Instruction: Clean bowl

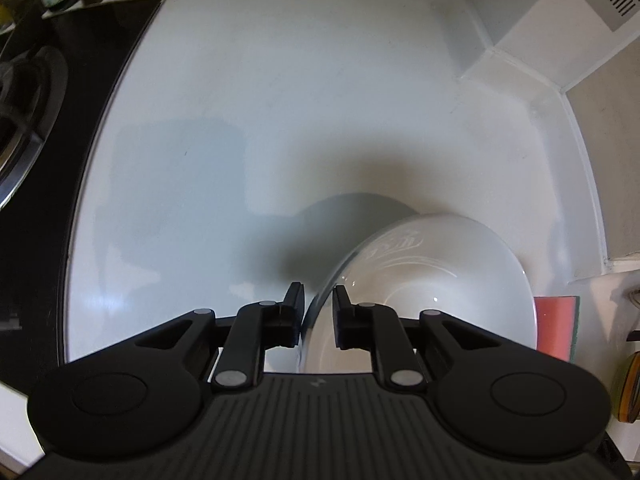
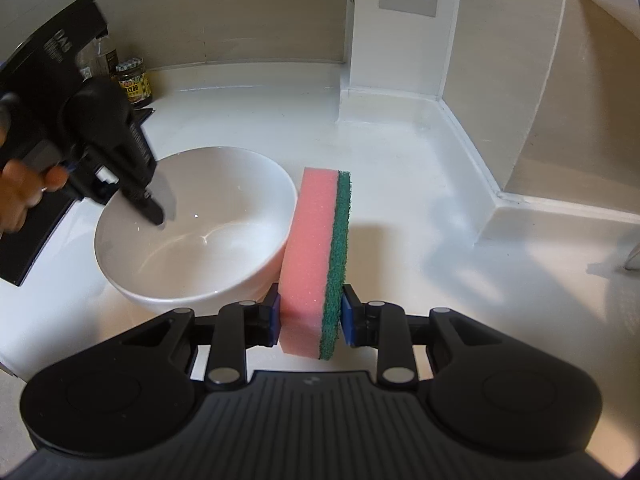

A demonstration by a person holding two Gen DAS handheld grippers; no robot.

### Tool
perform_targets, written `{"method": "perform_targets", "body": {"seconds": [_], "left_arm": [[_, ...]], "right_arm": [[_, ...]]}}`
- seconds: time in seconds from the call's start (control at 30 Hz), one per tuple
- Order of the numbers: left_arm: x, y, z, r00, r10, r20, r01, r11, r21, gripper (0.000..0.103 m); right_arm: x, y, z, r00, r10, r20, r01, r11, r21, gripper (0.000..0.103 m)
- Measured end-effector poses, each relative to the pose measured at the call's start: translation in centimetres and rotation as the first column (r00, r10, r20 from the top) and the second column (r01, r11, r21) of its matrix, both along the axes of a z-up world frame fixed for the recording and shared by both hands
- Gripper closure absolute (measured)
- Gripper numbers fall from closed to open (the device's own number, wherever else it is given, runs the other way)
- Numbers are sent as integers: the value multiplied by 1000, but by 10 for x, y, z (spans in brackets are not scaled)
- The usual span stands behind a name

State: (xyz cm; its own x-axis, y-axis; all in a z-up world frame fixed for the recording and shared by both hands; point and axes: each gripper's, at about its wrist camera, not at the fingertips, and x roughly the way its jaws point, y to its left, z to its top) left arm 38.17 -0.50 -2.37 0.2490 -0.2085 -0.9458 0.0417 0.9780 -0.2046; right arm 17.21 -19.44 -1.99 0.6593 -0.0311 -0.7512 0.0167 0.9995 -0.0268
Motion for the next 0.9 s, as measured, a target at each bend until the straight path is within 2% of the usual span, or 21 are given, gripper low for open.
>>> {"method": "perform_targets", "body": {"seconds": [0.23, 0.4, 0.47, 0.57, 0.7, 0.8, 0.9], "left_arm": [[-22, 1, 5, 988, 122, 92, -125, 992, 25, 88], [-33, -1, 4, 979, 174, 109, -178, 984, 29, 88], [-47, -1, 2, 975, 192, 115, -197, 980, 31, 88], [-56, -8, -8, 970, 210, 126, -218, 975, 53, 89], [-83, -21, -2, 960, 240, 145, -252, 965, 70, 91], [-88, -19, -8, 959, 260, 116, -268, 962, 58, 93], [-90, -18, -9, 974, 217, 56, -219, 975, 23, 93]], "right_arm": [[-10, 6, -1, 1000, -21, -8, 21, 1000, 8, 78], [-39, 17, -1, 997, -82, -5, 83, 993, 87, 78], [-52, 17, 1, 994, -105, -19, 107, 982, 155, 77], [-66, 18, 4, 995, -92, -43, 99, 974, 205, 77], [-76, 24, 10, 997, -37, -65, 49, 978, 204, 77], [-84, 28, 15, 998, -3, -61, 15, 980, 199, 77], [-88, 23, 16, 998, 6, -62, 7, 978, 209, 77]]}}
